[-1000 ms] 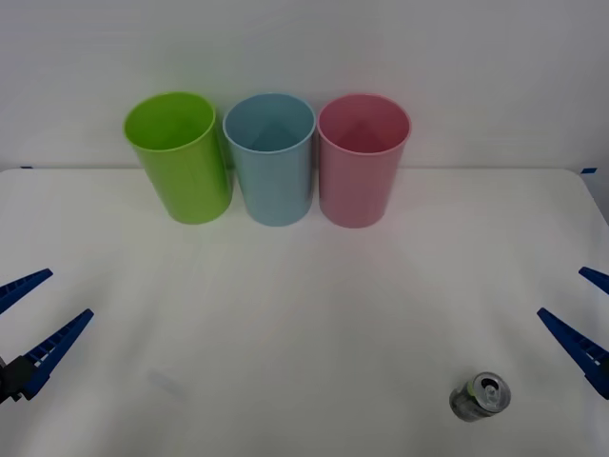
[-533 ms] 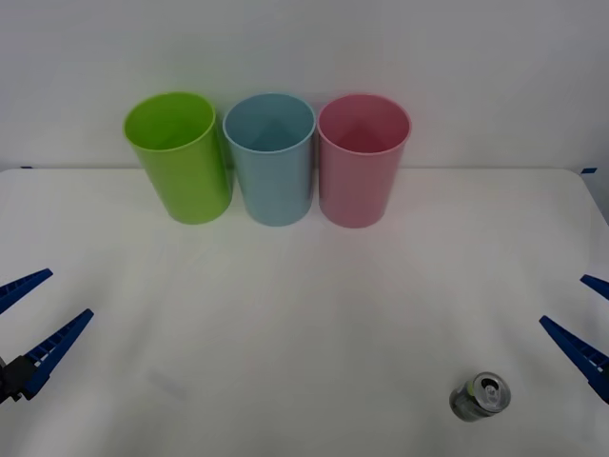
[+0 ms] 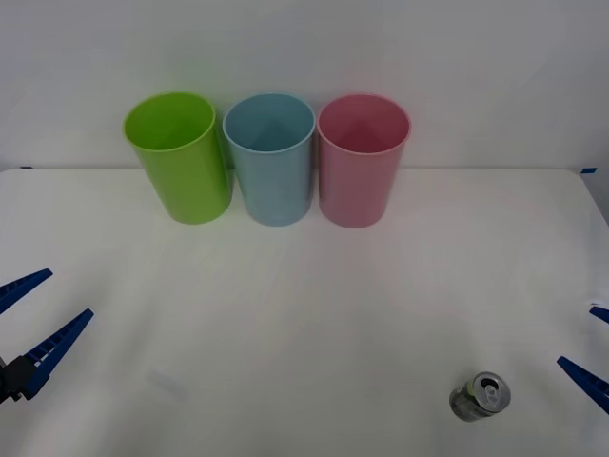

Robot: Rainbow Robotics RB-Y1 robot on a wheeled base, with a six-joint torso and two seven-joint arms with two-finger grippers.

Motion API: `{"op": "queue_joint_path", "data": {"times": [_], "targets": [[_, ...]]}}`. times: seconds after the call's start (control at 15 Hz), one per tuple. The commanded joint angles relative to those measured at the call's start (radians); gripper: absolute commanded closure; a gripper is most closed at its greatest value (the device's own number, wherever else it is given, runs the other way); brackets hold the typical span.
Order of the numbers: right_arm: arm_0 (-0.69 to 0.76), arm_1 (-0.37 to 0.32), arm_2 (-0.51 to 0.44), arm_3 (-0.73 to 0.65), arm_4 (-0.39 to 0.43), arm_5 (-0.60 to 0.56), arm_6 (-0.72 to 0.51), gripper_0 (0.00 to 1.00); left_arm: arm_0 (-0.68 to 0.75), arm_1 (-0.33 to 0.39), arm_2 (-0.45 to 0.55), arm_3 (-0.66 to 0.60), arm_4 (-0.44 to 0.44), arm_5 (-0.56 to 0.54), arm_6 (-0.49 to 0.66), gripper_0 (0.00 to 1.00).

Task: Grasp the object on the table and drop it into the matching bin: aluminum can to the light blue bin, PET bottle to the pink bin.

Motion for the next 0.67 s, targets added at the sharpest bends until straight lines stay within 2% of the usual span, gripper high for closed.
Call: {"op": "queue_joint_path", "data": {"times": [0.07,0.47,0.67], "targets": [[-0.004,-0.023,0.000,0.060,-0.004,-0.078,0.025,0.00,0.000,0.000,0.000,0.000,0.000,0.000,0.000,0.00],[0.019,-0.034,0.019,0.090,0.002,-0.146,0.088,0.00,0.000,0.000,0.000,0.000,0.000,0.000,0.000,0.00],[0.017,-0.034,0.040,0.123,0.005,-0.144,0.199,0.00,0.000,0.000,0.000,0.000,0.000,0.000,0.000,0.00]]}}
